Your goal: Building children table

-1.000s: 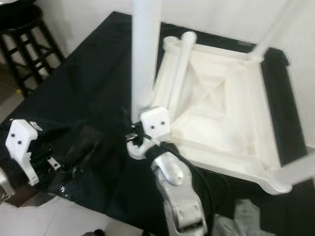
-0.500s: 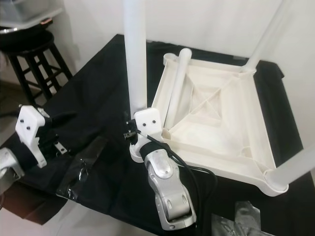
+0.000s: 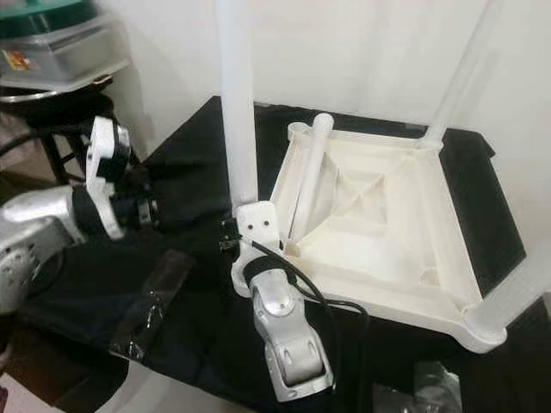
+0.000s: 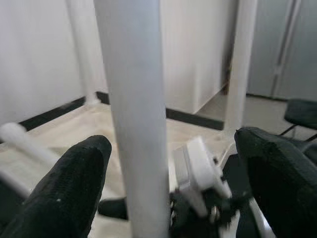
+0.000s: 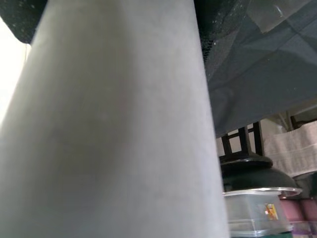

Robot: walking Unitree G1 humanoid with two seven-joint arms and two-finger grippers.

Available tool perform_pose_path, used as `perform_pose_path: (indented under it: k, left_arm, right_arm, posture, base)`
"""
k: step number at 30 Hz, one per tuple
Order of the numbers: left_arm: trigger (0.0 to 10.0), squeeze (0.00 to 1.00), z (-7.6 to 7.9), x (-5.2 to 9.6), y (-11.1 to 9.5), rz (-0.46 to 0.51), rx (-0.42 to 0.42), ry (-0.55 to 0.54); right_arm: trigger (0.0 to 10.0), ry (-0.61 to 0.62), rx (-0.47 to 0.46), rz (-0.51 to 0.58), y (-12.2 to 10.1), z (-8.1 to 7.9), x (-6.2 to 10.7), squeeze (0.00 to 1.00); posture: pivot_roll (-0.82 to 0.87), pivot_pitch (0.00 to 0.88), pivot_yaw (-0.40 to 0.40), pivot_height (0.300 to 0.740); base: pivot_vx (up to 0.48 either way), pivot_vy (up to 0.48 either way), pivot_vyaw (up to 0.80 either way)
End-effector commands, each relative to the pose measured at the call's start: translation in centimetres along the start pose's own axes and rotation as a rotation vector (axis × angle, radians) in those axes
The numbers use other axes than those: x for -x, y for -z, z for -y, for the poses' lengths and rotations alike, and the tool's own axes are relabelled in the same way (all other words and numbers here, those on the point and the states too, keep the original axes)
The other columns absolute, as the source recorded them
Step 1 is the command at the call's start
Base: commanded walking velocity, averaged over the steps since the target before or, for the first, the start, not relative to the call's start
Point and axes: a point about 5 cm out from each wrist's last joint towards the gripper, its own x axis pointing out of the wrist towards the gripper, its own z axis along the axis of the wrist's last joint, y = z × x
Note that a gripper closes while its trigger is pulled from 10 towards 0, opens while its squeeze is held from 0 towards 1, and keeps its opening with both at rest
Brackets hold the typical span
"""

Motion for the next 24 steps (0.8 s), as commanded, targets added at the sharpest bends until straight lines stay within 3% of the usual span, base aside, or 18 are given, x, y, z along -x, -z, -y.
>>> perform_pose_path:
  k: [1, 9, 10, 15, 16, 24]
  left_arm:
    - [10.0, 1.0, -0.6, -1.0, 0.0, -0.018, 0.02, 0.045]
    - [10.0, 0.98, -2.1, -3.1, -1.8, 0.035, 0.06, 0.128]
    - [10.0, 0.0, -2.0, -3.3, -1.9, 0.037, 0.061, 0.147]
    - [10.0, 0.0, -1.9, -3.9, -2.1, 0.018, 0.047, 0.203]
    - [0.0, 0.0, -1.8, -4.0, -2.0, 0.012, 0.049, 0.226]
    - [0.0, 0.0, -1.5, -4.0, -1.4, -0.025, 0.047, 0.281]
  right_arm:
    - [10.0, -0.032, -0.07, -0.128, 2.8, -1.9, 0.4, 0.0]
    - [10.0, -0.042, -0.068, -0.115, 2.8, -2.2, 0.3, 0.0]
    - [10.0, -0.044, -0.068, -0.115, 2.8, -2.2, 0.3, 0.0]
    - [10.0, -0.046, -0.069, -0.113, 2.8, -2.3, 0.3, 0.0]
    - [10.0, -0.046, -0.071, -0.112, 2.9, -2.3, 0.3, 0.0]
    - [10.0, -0.046, -0.076, -0.104, 2.8, -2.2, 0.3, 0.0]
  posture:
    - [0.06, 0.058, 0.02, 0.74]
    - [0.06, 0.053, 0.027, 0.74]
    - [0.05, 0.052, 0.027, 0.74]
    - [0.05, 0.05, 0.028, 0.74]
    - [0.05, 0.046, 0.031, 0.74]
    - [0.05, 0.041, 0.033, 0.74]
  base:
    - [0.0, 0.0, 0.0]
    - [0.0, 0.0, 0.0]
    - [0.0, 0.0, 0.0]
    - [0.0, 0.0, 0.0]
    - [0.0, 0.0, 0.0]
    - [0.0, 0.0, 0.0]
